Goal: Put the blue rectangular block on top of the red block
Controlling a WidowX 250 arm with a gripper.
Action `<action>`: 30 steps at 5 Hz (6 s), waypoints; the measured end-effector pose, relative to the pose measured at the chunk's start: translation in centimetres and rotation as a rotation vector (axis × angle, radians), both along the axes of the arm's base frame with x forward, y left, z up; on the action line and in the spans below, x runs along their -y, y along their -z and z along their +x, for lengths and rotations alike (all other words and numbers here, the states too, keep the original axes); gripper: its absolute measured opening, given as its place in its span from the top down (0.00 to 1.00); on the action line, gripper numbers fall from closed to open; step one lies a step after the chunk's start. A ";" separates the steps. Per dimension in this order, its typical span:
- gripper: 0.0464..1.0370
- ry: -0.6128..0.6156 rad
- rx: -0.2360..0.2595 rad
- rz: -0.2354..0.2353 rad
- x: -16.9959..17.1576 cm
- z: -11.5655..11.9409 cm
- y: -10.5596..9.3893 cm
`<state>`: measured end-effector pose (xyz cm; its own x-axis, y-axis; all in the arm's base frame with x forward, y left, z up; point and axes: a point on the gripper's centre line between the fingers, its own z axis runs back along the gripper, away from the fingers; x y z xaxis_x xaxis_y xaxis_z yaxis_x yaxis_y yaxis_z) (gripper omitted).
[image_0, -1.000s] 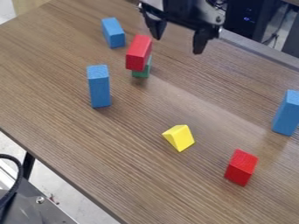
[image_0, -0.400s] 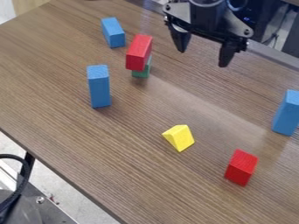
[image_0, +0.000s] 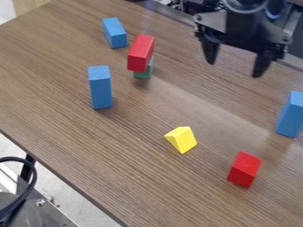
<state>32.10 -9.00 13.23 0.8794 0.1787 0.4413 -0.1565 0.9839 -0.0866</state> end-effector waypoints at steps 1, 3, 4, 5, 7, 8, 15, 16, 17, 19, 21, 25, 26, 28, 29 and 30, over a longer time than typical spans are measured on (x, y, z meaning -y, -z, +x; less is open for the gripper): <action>0.04 0.019 -0.012 -0.024 1.9 0.4 0.0; 0.04 0.051 -0.038 -0.075 5.0 0.6 0.3; 0.04 0.048 -0.041 -0.107 5.7 0.9 0.1; 0.04 0.067 -0.056 -0.122 6.4 1.2 0.9; 0.04 0.116 -0.075 -0.129 7.3 2.2 2.4; 0.04 0.126 -0.076 -0.130 7.6 2.7 2.8; 0.47 0.143 -0.094 -0.052 6.8 4.9 7.0; 0.48 0.123 -0.081 -0.038 6.4 4.4 6.9; 0.48 0.063 -0.011 -0.087 5.9 3.6 4.5; 0.48 -0.092 0.254 -0.211 3.3 1.8 -6.3; 0.48 -0.262 0.258 -0.201 -2.0 0.3 -9.5; 0.48 -0.490 0.212 -0.157 -12.4 -0.8 -6.2; 0.48 -0.516 0.219 -0.158 -13.3 -0.8 -5.7; 0.48 -0.538 0.171 -0.160 -14.3 0.0 -2.9; 0.48 -0.526 0.145 -0.152 -14.4 0.5 -1.9; 0.48 -0.533 0.132 -0.148 -15.0 0.9 -1.4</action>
